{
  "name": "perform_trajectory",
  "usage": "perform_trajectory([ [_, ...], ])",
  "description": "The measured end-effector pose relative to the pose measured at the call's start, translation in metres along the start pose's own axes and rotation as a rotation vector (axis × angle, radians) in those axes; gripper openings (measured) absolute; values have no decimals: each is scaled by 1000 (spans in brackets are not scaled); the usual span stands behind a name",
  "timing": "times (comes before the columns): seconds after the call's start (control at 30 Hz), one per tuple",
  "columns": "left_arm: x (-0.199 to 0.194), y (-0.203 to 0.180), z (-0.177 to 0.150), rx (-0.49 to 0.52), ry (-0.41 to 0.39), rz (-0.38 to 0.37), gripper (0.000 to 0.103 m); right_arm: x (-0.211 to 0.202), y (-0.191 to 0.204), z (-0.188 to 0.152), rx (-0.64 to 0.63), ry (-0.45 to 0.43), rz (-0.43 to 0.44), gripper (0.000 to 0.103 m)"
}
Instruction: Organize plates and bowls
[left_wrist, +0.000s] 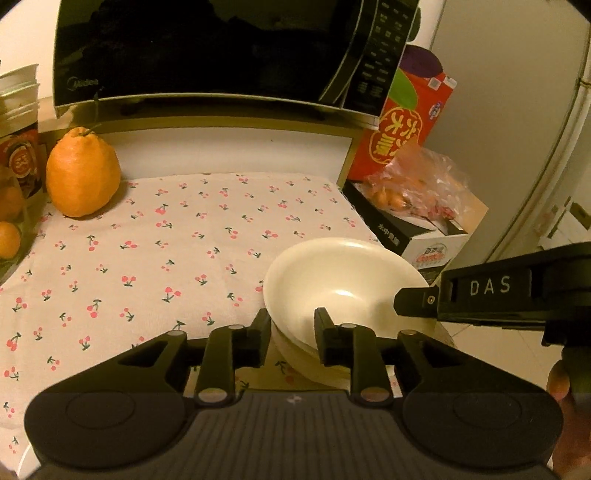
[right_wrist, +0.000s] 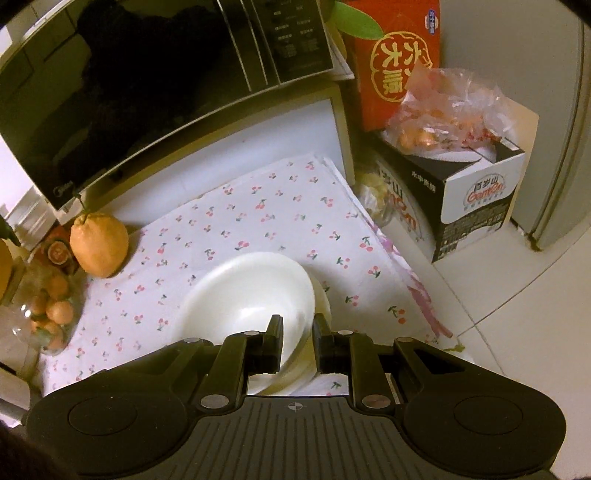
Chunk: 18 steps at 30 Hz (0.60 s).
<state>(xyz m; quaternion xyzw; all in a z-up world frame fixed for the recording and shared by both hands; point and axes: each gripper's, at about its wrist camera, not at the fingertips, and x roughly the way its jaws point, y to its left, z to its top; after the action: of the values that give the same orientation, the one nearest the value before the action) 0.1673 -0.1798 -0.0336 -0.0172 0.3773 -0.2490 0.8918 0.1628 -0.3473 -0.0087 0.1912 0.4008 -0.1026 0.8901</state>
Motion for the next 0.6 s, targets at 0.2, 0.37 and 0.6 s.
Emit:
perform_trajectory([
  [0.2, 2, -2, -1, 19, 5, -10, 28, 1, -1, 0, -16, 1, -17, 26],
  [0.37, 0, -3, -1, 34, 2, -51, 62, -3, -4, 1, -6, -9, -8, 56],
  [0.6, -9, -10, -8, 138, -26, -111, 97, -11, -18, 7, 11, -40, 36, 77],
])
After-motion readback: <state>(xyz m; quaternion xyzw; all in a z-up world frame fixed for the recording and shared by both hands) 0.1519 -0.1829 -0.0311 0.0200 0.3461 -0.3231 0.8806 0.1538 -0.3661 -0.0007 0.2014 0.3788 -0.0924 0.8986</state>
